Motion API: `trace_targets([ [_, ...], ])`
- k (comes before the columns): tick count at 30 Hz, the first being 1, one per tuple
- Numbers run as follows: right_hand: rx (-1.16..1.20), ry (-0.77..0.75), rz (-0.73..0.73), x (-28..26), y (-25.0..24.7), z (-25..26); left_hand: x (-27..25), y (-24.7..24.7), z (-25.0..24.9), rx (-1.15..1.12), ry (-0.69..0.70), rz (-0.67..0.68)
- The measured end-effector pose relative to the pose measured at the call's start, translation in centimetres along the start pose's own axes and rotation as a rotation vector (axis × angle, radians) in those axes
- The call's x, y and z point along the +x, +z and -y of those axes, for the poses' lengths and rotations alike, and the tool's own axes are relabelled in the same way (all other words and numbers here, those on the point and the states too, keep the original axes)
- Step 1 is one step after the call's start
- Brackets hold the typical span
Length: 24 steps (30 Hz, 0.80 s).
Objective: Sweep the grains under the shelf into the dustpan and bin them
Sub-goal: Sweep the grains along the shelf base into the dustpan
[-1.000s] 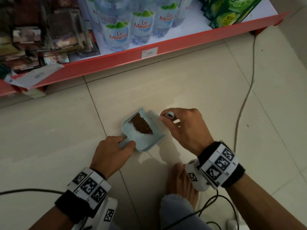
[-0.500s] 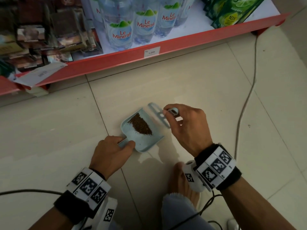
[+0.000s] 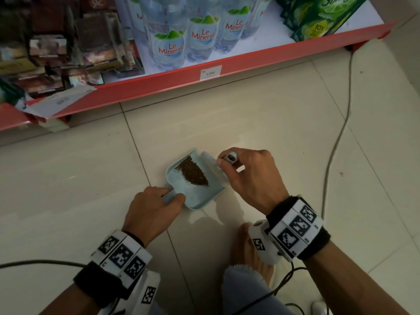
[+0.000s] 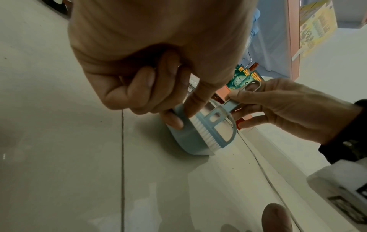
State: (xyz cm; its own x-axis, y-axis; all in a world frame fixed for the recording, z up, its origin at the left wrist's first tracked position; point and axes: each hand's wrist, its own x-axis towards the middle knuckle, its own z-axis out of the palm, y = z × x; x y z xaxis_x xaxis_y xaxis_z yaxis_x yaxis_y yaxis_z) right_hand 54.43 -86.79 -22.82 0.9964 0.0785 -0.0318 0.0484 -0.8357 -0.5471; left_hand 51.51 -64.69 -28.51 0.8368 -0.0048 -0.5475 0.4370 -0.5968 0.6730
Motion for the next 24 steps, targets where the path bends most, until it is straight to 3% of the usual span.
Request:
trace_targets([
  [3, 0.056, -0.007, -0.095, 0.1, 0.0, 0.4, -0.1, -0.1, 0.1, -0.008, -0.007, -0.004],
  [6, -0.114, -0.045, -0.171, 0.2, -0.1, 0.2, -0.1, -0.1, 0.2, -0.024, -0.025, 0.002],
  [8, -0.172, -0.065, -0.084, 0.1, 0.2, 0.2, -0.1, -0.1, 0.3, -0.026, -0.020, 0.010],
  [10, -0.064, -0.064, 0.031, -0.2, 0.6, 0.6, 0.0, -0.1, 0.4, -0.025, -0.014, 0.008],
  [12, 0.068, -0.032, 0.046, -0.6, 0.8, 1.0, 0.0, -0.2, 0.5, -0.019, -0.006, -0.004],
  [17, 0.184, -0.007, -0.114, -0.3, -0.5, 0.9, -0.1, -0.4, 0.7, -0.011, 0.026, -0.010],
  [24, 0.144, -0.040, -0.202, 1.5, -3.2, -0.6, -0.1, -1.0, 0.8, -0.057, 0.036, -0.035],
])
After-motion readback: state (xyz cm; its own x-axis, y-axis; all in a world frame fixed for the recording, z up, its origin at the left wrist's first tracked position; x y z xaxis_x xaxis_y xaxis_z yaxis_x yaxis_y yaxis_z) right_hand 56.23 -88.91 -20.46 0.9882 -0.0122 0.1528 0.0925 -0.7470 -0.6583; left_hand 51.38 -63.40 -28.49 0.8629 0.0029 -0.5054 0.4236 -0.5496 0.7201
